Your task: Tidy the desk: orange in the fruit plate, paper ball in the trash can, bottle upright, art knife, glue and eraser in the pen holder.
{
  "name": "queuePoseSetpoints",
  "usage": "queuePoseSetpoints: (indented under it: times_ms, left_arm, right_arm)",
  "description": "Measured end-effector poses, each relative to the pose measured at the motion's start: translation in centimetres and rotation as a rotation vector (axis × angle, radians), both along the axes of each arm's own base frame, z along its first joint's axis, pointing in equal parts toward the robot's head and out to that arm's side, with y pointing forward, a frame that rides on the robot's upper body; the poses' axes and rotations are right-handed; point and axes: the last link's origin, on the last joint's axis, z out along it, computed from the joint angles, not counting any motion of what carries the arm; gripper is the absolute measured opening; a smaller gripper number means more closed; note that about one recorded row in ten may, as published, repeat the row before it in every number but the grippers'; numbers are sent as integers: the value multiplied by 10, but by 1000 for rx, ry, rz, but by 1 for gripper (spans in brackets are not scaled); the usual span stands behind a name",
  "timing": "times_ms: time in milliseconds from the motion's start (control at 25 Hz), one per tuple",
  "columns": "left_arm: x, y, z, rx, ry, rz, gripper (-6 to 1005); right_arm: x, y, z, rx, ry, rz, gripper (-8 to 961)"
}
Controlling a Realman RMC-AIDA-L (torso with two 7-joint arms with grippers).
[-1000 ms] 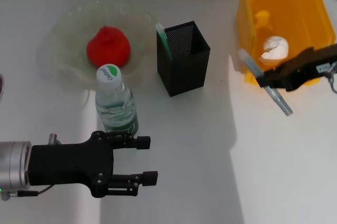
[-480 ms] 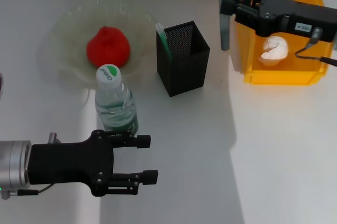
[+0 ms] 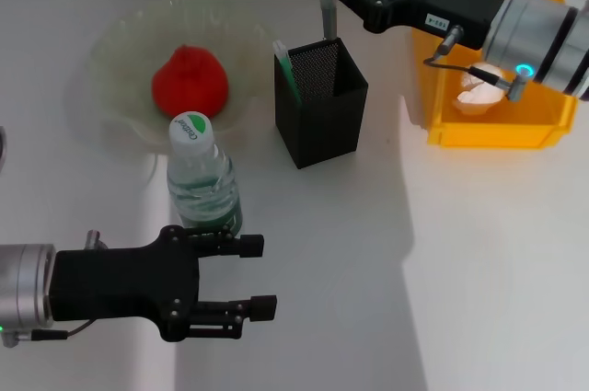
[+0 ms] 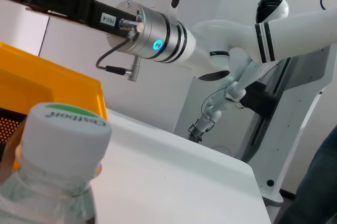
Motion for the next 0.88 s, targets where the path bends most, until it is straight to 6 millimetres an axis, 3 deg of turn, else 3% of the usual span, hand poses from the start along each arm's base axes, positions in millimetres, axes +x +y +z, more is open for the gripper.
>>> queuePoseSetpoints:
  times_ms: [400,480,680,720,760,880]
  left_arm:
    - [-1,-1,0,-2,-2,5,769]
    - [-1,-1,0,-2,-1,6,769]
    - [-1,-2,0,-4,-8,11,769]
    - [-2,-3,1,-3,-9,15,769]
    - [-2,-3,1,-3,-9,15,769]
    - [-3,-4,2,-1,-8,19,769]
  right_arm:
    - [-2,0,-4,-17,10,-16,126]
    - [-2,-2,-3,-23,18,-9,306]
    - [2,-21,20,-73,82,69,498]
    - [9,-37,38,-125,79,109,536]
    - [9,-37,38,-125,79,109,549]
    - [23,-71,61,-248,32,192,589]
